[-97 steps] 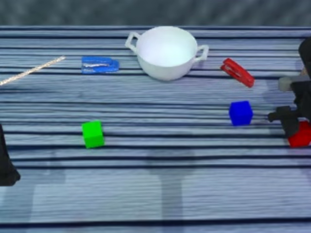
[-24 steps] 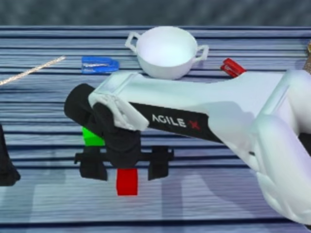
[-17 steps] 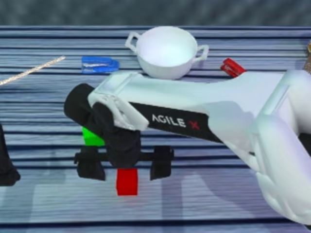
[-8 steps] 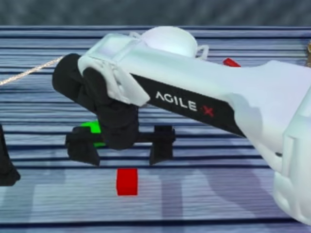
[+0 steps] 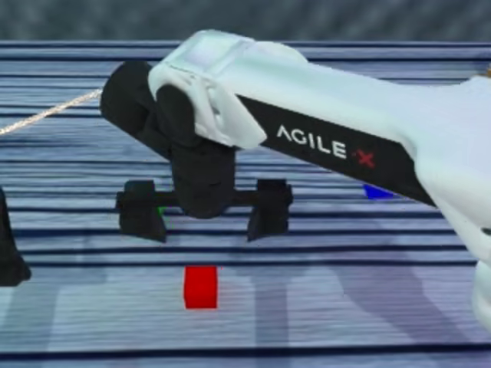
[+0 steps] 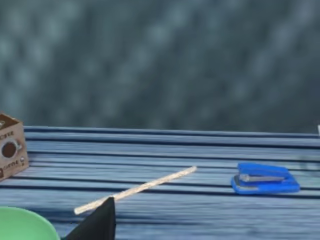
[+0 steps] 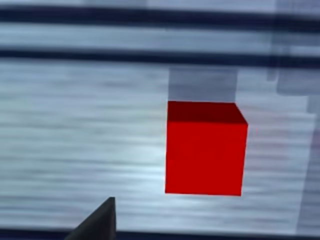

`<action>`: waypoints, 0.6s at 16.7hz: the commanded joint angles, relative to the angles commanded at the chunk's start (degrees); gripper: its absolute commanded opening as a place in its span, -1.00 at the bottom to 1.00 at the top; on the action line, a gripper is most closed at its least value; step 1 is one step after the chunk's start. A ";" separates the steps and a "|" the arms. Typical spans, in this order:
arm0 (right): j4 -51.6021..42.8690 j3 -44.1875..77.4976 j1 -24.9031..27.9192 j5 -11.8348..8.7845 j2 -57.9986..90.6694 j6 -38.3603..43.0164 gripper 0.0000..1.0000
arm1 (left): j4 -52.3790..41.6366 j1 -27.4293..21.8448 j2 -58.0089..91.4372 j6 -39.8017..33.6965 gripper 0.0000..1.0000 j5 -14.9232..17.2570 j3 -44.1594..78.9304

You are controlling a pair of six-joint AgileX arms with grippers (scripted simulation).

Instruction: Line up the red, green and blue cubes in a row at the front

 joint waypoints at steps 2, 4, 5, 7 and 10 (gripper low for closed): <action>2.97 -5.37 -2.38 1.09 -6.05 -2.87 1.00 | -2.89 -1.00 4.96 -1.63 1.00 0.04 4.74; 6.62 -12.74 -5.60 2.27 -13.81 -6.43 1.00 | -6.82 -2.27 12.11 -3.77 1.00 0.04 11.01; 8.61 -17.06 -7.45 2.83 -18.12 -8.41 1.00 | -8.99 -2.94 16.23 -4.91 1.00 0.02 14.35; 12.91 -26.78 -11.54 3.77 -27.37 -12.68 1.00 | -13.79 -4.39 25.67 -7.37 1.00 -0.03 21.45; 20.13 -43.65 -18.41 4.49 -42.77 -19.67 1.00 | -22.12 -6.86 42.66 -11.45 1.00 -0.11 33.06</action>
